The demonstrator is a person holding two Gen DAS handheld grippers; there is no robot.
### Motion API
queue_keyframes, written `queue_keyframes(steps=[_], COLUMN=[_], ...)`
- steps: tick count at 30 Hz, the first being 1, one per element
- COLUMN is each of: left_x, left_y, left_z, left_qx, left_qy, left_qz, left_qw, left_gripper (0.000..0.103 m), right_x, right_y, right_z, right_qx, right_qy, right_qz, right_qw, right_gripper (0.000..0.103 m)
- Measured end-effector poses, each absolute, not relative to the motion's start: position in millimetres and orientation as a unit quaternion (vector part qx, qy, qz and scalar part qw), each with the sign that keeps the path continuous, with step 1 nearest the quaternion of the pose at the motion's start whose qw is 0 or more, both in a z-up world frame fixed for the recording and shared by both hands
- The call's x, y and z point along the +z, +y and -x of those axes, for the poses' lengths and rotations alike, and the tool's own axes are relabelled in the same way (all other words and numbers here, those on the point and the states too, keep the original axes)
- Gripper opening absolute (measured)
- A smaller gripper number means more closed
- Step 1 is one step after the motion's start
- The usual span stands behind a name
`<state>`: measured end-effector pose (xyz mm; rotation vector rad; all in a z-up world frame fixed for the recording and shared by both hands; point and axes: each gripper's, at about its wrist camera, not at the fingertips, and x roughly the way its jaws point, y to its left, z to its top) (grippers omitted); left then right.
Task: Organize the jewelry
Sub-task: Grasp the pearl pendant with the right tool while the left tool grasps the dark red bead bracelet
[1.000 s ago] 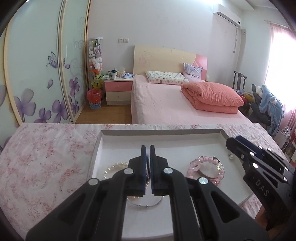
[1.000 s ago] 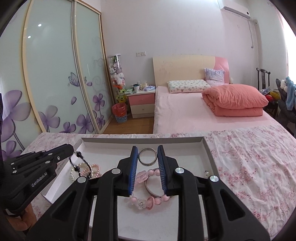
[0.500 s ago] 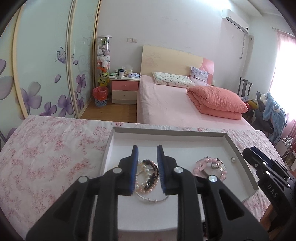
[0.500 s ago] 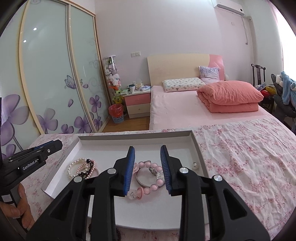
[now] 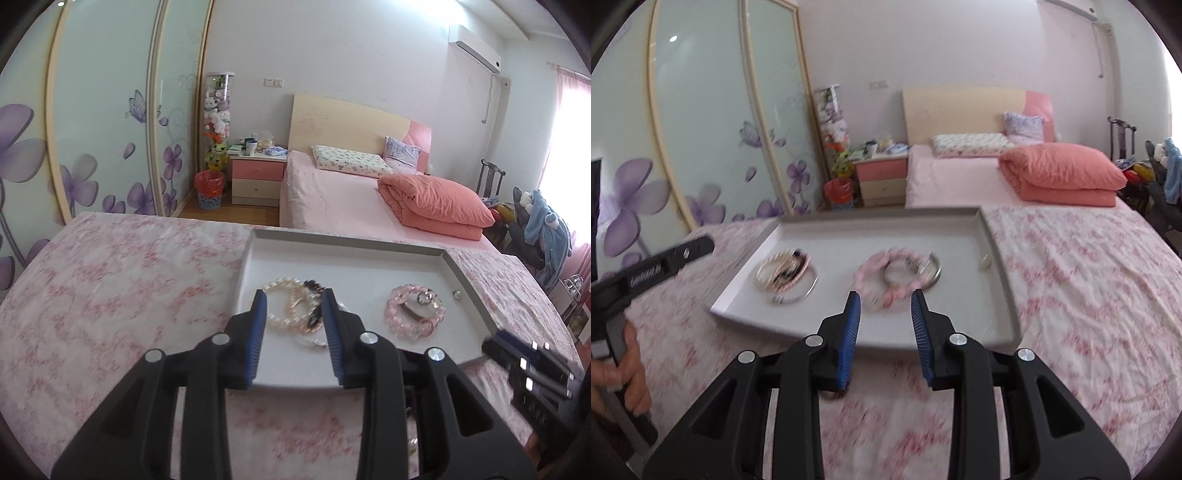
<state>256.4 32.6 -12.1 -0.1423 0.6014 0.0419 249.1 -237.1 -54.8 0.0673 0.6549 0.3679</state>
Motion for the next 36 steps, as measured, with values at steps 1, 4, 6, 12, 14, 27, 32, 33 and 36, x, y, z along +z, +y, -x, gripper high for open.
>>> queue_keyframes(steps=[1,4,6,12,14,27,32,33,36], left_x=[-11.6,-9.3,-9.6,-9.8,-10.4,-18.2,-24.5,-26.1,-32.1], left_y=[35.4,43.5,47.3,52.8,53.3,47.4,33.6,28.8,10.0], left_z=[-252.5,-243.1,-238.8,-228.3,-226.6,-225.5,-224.8,-225.0,-226.0], left_qx=[0.024,0.034,0.038,0.039,0.039,0.035,0.017,0.010,-0.017], left_qy=[0.294,0.292,0.293,0.294,0.294,0.306,0.317,0.321,0.338], left_qz=[0.069,0.069,0.071,0.071,0.070,0.068,0.060,0.057,0.046], left_qw=[0.953,0.953,0.953,0.952,0.952,0.949,0.946,0.945,0.940], left_gripper=[0.035,0.036,0.036,0.037,0.037,0.039,0.045,0.045,0.050], right_x=[-57.8,-71.1,-78.2,-89.9,-93.6,-99.0,-99.6,-99.8,-100.6], right_y=[-233.9,-220.6,-208.0,-182.8,-179.3,-182.6,-223.6,-236.6,-263.8], right_z=[-244.1,-225.9,-217.2,-214.5,-216.4,-220.2,-235.3,-240.4,-249.2], right_qx=[0.191,0.230,0.246,0.255,0.254,0.217,0.142,0.121,0.075], right_qy=[0.330,0.363,0.376,0.397,0.404,0.418,0.424,0.426,0.428], right_qz=[-0.032,-0.021,0.001,0.041,0.043,0.070,0.044,0.032,0.008], right_qw=[0.924,0.903,0.893,0.881,0.878,0.879,0.893,0.896,0.901], right_gripper=[0.030,0.030,0.030,0.030,0.030,0.014,0.014,0.014,0.014])
